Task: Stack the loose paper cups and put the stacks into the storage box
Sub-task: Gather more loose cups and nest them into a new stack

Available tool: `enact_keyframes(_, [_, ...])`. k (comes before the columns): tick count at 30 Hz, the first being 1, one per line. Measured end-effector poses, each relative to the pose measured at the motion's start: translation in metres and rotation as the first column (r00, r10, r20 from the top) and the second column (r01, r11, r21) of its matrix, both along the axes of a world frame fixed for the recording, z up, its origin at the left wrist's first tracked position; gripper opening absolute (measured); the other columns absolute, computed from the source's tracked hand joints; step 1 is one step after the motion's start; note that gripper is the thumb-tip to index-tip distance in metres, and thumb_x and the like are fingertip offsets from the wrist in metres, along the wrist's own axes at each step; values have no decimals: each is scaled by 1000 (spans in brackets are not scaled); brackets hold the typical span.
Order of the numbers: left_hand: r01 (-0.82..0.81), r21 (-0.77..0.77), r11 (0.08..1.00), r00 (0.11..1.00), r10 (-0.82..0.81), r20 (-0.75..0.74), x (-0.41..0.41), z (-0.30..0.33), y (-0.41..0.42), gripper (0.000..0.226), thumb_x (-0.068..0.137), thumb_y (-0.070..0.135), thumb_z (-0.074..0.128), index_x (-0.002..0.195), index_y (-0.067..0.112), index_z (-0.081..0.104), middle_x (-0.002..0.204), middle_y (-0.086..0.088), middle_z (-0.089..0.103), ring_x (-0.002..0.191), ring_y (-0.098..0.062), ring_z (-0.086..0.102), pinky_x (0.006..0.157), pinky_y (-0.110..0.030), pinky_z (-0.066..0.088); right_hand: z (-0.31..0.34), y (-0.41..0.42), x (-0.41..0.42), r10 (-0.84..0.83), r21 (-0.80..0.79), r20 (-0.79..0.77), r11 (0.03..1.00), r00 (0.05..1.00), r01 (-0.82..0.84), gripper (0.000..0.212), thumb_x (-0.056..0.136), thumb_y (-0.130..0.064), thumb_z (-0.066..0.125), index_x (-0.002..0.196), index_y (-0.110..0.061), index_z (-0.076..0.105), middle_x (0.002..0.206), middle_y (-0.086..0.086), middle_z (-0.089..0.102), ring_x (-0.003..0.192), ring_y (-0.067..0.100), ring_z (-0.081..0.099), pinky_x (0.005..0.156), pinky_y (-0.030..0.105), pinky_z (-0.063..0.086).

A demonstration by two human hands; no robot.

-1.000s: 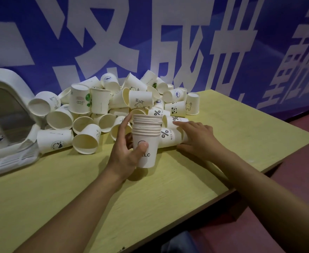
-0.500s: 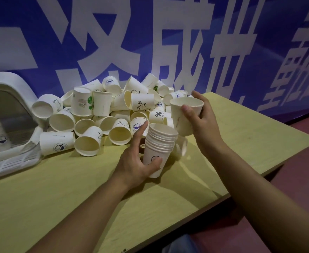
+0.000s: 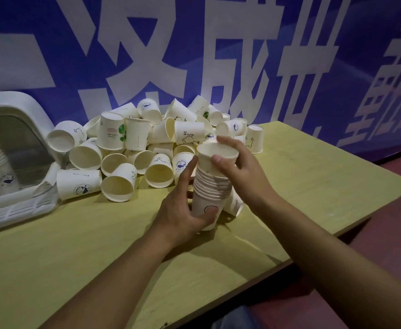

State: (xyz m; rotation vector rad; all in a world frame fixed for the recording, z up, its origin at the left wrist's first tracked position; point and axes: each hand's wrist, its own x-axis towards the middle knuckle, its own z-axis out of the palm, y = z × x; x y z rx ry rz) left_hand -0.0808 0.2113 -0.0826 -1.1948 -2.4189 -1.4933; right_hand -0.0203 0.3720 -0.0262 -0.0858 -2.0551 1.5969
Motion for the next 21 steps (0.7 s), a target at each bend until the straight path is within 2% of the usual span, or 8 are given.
enact_keyframes(2, [-11, 18, 1000, 1000, 10, 15, -2, 0, -1, 109, 67, 62, 74, 136, 78, -8, 135, 13, 51, 114, -11, 62, 93, -39, 56, -7, 0, 1, 13, 67, 84, 998, 996, -19, 59, 80, -53, 66, 136, -37, 53, 123, -20, 57, 104, -2, 62, 83, 19, 52])
enact_keyframes(6, [-27, -15, 1000, 999, 26, -23, -6, 0, -3, 106, 70, 59, 75, 135, 79, -7, 134, 13, 48, 114, -7, 55, 91, -28, 48, -18, 1, 5, 35, 141, 176, 988, 984, -61, 76, 71, -64, 60, 141, -35, 50, 136, -12, 55, 115, 3, 60, 97, 27, 49])
enact_keyframes(9, [-22, -19, 1000, 1000, 22, -13, -5, 3, -4, 97, 65, 58, 74, 133, 77, 9, 121, 20, 51, 108, -3, 58, 88, -29, 50, -14, 7, 9, 58, 126, 177, 989, 983, -81, 60, 84, -59, 47, 138, -34, 55, 132, -20, 52, 112, -13, 50, 92, 13, 40])
enact_keyframes(11, [-33, -21, 999, 999, 33, -12, -6, 6, -4, 95, 65, 50, 76, 135, 72, 17, 117, 23, 51, 103, -5, 60, 86, -31, 51, -13, 17, 6, -20, 147, 162, 989, 987, -4, 52, 92, -58, 38, 132, -34, 60, 129, -19, 55, 112, -11, 50, 91, 15, 39])
enact_keyframes(13, [-49, -29, 998, 999, 49, 2, -8, 7, -5, 95, 66, 47, 76, 139, 64, 18, 117, 22, 52, 101, -6, 60, 85, -31, 50, -20, 30, -3, -144, 272, 194, 958, 970, 88, 40, 100, -47, 42, 132, -31, 61, 132, -10, 59, 112, 2, 54, 91, 23, 44])
enact_keyframes(15, [-46, -28, 999, 997, 48, 57, -11, 7, -8, 96, 65, 47, 74, 139, 62, 16, 117, 23, 53, 101, -3, 60, 87, -35, 52, -32, 39, -8, -170, 436, 317, 900, 933, 16, 39, 99, -40, 52, 137, -29, 56, 131, -5, 60, 112, 10, 57, 90, 31, 49])
enact_keyframes(18, [-19, 30, 999, 985, 13, 173, -15, 7, -12, 95, 57, 55, 72, 135, 68, 18, 124, 17, 53, 104, -6, 63, 89, -40, 57, -45, 42, -7, -57, 394, 470, 907, 881, -151, 53, 92, -48, 62, 141, -37, 45, 125, -4, 60, 112, 12, 58, 95, 36, 51])
enact_keyframes(21, [-26, 73, 997, 974, 8, 226, -16, 7, -10, 91, 53, 58, 72, 125, 75, 19, 124, 16, 53, 101, -8, 66, 87, -38, 58, -45, 45, -6, -31, 370, 489, 912, 871, -176, 60, 90, -44, 67, 143, -43, 39, 118, 1, 61, 105, 16, 60, 96, 37, 50])
